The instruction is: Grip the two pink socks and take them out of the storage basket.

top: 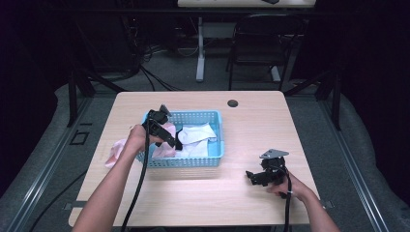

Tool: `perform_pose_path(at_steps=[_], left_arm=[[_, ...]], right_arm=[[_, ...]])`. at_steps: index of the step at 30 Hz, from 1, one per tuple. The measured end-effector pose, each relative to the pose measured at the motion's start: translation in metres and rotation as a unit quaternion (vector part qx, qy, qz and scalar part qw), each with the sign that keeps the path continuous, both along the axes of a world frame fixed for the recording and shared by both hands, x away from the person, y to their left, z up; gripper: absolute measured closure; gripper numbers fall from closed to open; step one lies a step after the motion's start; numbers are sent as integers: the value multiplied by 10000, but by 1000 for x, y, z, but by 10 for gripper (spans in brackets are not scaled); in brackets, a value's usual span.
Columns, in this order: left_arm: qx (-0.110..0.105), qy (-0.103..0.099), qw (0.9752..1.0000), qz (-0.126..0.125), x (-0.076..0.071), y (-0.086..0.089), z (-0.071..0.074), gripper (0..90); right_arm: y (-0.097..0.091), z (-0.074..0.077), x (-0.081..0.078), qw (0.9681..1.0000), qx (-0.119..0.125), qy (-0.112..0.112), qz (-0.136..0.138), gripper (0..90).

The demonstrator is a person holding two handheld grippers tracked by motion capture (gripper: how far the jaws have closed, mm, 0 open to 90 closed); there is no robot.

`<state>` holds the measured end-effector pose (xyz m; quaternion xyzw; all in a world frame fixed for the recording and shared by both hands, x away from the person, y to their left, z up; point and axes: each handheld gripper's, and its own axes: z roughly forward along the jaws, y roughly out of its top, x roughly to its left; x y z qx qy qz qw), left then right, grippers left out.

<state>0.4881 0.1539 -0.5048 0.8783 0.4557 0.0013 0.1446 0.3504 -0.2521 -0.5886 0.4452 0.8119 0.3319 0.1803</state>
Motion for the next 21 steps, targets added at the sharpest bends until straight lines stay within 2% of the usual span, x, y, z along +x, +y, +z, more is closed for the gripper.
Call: perform_pose_path(at_steps=[3,7,9,14,17,21], left_arm=[[94,83,9999,-31,3,-2,-7,161],[220,199,9995,57,6,-3,-16,241],[298,226,9992,109,7,-4,-20,308],[421,184,9989,136,7,-4,-24,560],[386,132,9991,137,6,-3,-20,696],[363,121,9992,131,5,1,-16,816]], right_arm=[[0,0,0,10000,1,0,1,0],[0,0,0,10000,1,-1,0,0],[0,0,0,10000,1,0,0,0],[0,0,0,10000,3,-2,-2,0],[0,0,0,10000,3,-2,-2,0],[0,0,0,10000,3,0,-4,0]])
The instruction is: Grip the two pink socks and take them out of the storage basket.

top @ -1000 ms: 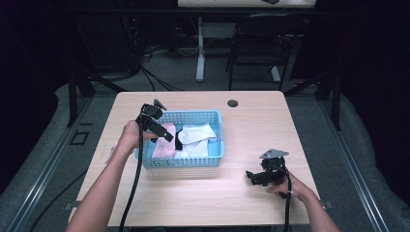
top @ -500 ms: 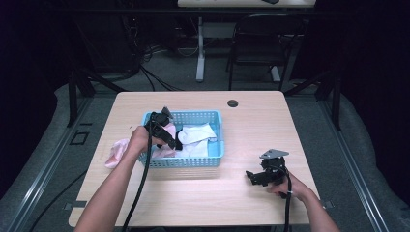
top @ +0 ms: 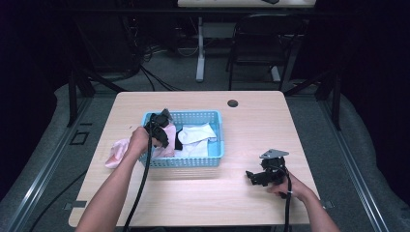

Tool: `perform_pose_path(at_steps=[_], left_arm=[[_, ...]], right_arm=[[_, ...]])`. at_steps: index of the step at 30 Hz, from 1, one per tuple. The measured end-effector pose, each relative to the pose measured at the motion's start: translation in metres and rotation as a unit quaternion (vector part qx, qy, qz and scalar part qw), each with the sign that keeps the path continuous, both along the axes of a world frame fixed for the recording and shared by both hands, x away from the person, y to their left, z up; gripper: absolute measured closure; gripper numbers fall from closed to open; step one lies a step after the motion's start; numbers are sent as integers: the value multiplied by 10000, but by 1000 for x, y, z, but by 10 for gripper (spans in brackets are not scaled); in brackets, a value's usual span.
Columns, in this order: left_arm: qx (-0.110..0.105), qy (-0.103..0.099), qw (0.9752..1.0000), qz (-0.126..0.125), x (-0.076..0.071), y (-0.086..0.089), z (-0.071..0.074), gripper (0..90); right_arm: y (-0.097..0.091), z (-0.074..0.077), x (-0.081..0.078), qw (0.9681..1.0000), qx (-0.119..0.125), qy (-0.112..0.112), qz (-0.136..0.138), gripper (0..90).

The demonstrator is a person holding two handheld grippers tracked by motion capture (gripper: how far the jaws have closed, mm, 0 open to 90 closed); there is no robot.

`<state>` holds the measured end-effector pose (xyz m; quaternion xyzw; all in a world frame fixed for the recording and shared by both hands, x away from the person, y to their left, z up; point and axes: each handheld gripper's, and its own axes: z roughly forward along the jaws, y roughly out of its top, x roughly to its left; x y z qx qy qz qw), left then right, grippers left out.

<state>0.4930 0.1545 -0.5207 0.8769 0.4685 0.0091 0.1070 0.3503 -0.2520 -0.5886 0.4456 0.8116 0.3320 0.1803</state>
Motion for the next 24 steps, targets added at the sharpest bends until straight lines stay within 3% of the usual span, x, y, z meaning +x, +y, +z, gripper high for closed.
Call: perform_pose_path(at_steps=[5,13,15,18,20,24], left_arm=[[12,-24,10000,-37,-1,4,4,896],[27,-68,10000,54,0,7,4,891],[36,-12,9999,95,1,7,1,713],[25,74,9999,80,1,5,-2,618],[56,110,9999,48,2,3,-5,659],[145,74,9999,-33,0,-1,-7,843]], right_arm=[[0,0,0,10000,-1,0,1,0],[0,0,0,10000,-2,-2,1,0],[0,0,0,10000,-4,1,2,0],[0,0,0,10000,0,-1,0,0],[0,0,0,10000,-2,1,1,0],[0,0,0,10000,-7,-1,-2,0]])
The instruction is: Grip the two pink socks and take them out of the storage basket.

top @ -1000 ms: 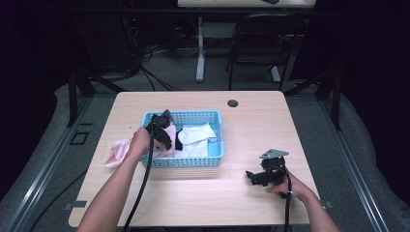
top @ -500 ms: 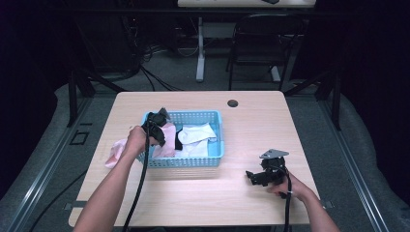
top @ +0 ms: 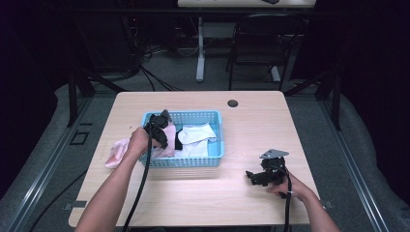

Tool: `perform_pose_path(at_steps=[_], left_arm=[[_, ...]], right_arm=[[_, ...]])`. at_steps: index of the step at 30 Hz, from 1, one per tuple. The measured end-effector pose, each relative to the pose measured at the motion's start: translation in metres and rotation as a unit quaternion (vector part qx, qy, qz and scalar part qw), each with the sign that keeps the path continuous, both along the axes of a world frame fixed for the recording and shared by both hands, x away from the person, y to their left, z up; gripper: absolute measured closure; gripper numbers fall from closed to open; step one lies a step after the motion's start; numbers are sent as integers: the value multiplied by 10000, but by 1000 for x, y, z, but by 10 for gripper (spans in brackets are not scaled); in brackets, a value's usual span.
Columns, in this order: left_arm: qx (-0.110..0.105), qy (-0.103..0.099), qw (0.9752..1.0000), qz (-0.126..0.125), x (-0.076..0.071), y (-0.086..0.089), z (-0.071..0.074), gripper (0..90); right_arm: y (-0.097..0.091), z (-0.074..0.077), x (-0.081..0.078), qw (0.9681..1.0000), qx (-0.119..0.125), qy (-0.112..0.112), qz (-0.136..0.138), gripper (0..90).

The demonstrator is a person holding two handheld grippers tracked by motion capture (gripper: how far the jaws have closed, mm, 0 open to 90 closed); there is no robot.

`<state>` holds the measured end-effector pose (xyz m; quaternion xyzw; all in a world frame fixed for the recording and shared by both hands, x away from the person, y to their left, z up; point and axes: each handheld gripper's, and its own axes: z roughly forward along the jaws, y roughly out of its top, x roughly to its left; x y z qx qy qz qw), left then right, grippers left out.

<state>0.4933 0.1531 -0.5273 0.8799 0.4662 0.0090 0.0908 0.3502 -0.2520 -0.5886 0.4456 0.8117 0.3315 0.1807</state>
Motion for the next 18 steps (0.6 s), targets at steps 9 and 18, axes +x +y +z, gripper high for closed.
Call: perform_pose_path(at_steps=[9,18], left_arm=[[-20,-204,9998,-76,-3,7,18,882],[-106,-541,9984,-155,-9,16,52,881]], right_arm=[[0,0,0,10000,5,-1,3,0],[0,0,0,10000,1,3,10,0]])
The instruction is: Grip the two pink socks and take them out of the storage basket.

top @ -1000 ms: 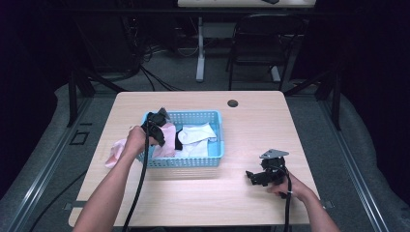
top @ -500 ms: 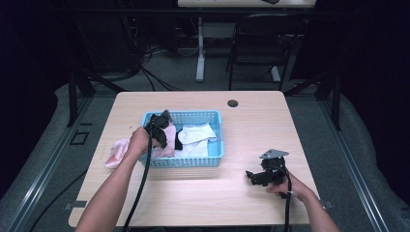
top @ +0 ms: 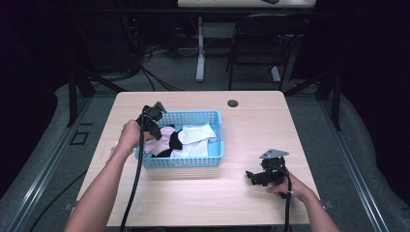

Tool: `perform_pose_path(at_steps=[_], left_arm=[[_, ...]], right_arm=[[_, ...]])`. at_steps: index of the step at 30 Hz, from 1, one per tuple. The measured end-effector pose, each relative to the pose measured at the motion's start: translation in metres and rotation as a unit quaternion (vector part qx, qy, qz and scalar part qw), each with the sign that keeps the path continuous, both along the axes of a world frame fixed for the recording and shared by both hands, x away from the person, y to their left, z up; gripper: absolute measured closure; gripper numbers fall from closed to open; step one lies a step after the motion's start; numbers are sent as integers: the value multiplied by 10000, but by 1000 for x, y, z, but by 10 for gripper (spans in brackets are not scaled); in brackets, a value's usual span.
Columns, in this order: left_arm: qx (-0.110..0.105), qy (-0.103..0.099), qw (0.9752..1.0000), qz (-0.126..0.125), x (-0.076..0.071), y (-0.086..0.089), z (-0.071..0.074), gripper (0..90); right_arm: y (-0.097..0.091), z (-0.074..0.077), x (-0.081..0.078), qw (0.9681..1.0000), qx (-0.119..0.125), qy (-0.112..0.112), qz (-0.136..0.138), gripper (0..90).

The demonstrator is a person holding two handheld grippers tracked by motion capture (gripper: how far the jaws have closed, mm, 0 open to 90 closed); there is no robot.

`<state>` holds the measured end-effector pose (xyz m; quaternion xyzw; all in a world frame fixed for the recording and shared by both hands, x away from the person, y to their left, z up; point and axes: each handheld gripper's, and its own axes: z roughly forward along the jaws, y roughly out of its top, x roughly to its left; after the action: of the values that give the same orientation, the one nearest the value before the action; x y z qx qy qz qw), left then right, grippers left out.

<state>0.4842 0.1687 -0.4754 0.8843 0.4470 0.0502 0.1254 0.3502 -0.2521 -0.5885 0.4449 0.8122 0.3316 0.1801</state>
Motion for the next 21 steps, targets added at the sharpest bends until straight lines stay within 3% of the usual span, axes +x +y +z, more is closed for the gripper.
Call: perform_pose_path(at_steps=[10,17,21], left_arm=[[-87,-213,9996,-176,-7,-1,26,881],[-245,-282,9989,-297,-10,-3,45,881],[-210,-284,9987,-360,-11,-5,55,881]], right_arm=[[0,0,0,10000,5,-18,-2,0],[0,0,0,10000,5,-19,0,0],[0,0,0,10000,-3,-9,-5,0]])
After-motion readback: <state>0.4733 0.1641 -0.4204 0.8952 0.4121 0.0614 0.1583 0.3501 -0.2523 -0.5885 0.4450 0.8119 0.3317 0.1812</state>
